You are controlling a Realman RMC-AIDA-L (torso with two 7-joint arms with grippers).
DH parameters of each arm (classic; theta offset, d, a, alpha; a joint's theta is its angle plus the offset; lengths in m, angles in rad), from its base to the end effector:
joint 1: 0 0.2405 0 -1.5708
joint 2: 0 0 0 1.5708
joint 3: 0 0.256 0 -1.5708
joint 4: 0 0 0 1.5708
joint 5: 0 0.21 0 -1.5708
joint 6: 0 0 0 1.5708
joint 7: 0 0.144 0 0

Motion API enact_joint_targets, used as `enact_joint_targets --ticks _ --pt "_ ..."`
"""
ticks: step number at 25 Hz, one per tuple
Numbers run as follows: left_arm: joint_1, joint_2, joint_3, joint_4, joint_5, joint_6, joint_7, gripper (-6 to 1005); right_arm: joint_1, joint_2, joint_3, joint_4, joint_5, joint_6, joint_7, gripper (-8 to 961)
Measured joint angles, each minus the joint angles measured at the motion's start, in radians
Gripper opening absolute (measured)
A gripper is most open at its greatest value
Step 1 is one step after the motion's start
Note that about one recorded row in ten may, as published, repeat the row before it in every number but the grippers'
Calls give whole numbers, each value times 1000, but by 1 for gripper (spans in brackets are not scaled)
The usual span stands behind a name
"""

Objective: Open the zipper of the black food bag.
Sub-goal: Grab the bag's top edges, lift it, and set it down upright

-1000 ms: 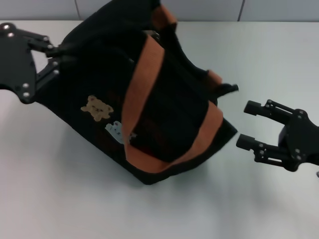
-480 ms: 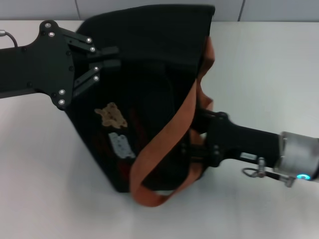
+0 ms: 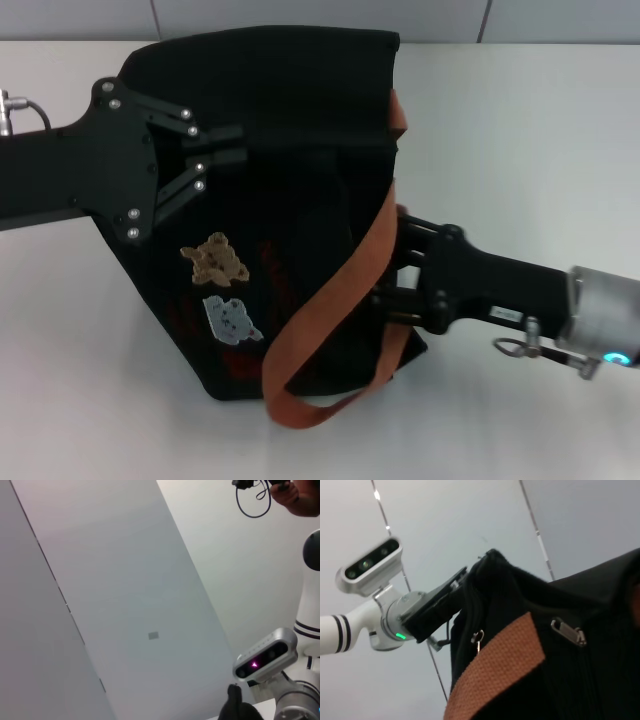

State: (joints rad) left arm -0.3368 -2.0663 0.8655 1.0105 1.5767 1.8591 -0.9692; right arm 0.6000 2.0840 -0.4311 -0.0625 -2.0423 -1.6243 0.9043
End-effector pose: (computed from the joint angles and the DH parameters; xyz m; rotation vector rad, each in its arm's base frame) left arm -0.2166 0.2858 0.0647 -2.5855 0.4051 -0.9488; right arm 0.2378 0.2771 -0.0745 -2.6889 0.5754 1.1979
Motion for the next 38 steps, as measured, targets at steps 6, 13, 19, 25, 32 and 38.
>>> enact_joint_targets --ticks 6,13,19,25,32,38 --pt "15 1 -4 -34 2 2 32 69 -71 -3 35 -100 35 -118 43 804" --pt "22 0 -2 -76 4 5 59 69 -114 -4 46 -148 159 -182 64 804" --pt "22 -1 0 -89 4 5 64 68 -90 2 38 -42 171 -150 -111 804" --pt "17 -1 3 -105 5 4 65 68 -68 5 60 75 171 -110 -293 803" --pt "16 -2 4 -123 5 2 78 68 -60 7 139 154 173 -60 -384 803" --pt "16 -2 4 -139 5 4 90 68 -69 7 171 157 173 -45 -387 803"
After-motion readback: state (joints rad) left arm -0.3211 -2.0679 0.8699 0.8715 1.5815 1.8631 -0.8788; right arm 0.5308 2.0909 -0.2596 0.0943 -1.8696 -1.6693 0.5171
